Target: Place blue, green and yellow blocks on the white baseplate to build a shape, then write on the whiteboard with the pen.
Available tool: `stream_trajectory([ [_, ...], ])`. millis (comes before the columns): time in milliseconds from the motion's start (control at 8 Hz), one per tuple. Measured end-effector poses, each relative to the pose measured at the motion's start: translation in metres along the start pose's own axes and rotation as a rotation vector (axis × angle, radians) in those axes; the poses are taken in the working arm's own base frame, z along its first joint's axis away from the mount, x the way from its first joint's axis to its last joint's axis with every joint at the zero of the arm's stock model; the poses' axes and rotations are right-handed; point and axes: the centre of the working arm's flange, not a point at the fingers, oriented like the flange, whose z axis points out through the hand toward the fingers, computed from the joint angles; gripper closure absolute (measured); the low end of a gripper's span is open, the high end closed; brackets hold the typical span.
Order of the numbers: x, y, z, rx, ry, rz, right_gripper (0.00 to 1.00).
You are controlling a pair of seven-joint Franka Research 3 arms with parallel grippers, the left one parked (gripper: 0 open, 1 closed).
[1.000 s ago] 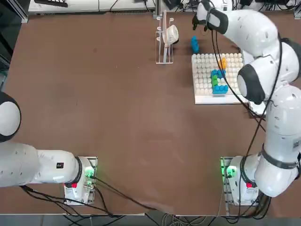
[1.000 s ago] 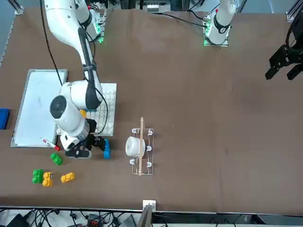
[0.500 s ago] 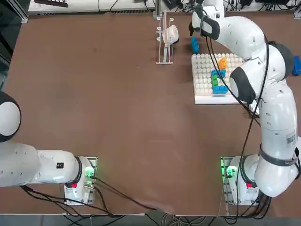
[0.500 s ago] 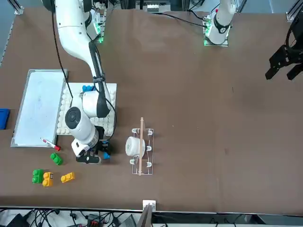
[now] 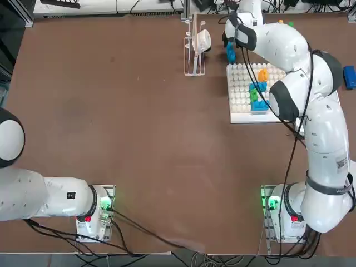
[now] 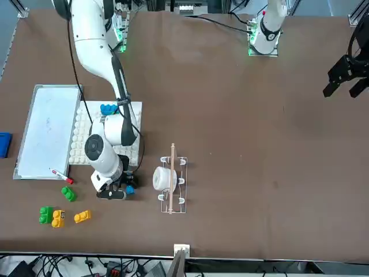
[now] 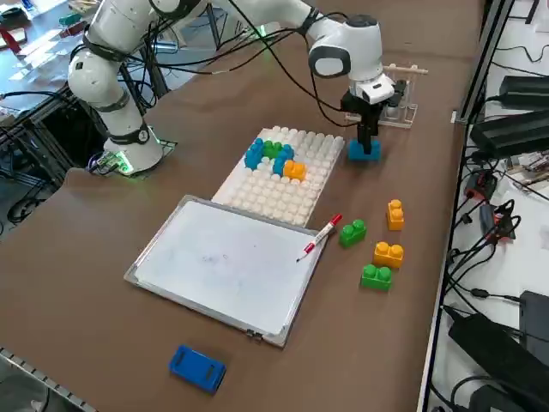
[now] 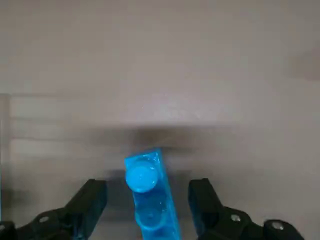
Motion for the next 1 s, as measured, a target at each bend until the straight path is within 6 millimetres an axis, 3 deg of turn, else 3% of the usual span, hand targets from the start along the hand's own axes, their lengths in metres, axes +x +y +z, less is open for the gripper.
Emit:
stream_trajectory([
  [750, -0.015, 0.001, 0.023, -0.020, -0.046, -0.005, 0.18],
  [875, -0.017, 0.002, 0.025, -0.023, -0.052, -0.005, 0.25],
  [1000, -0.017, 0.002, 0.026, -0.023, -0.053, -0.005, 0.37],
])
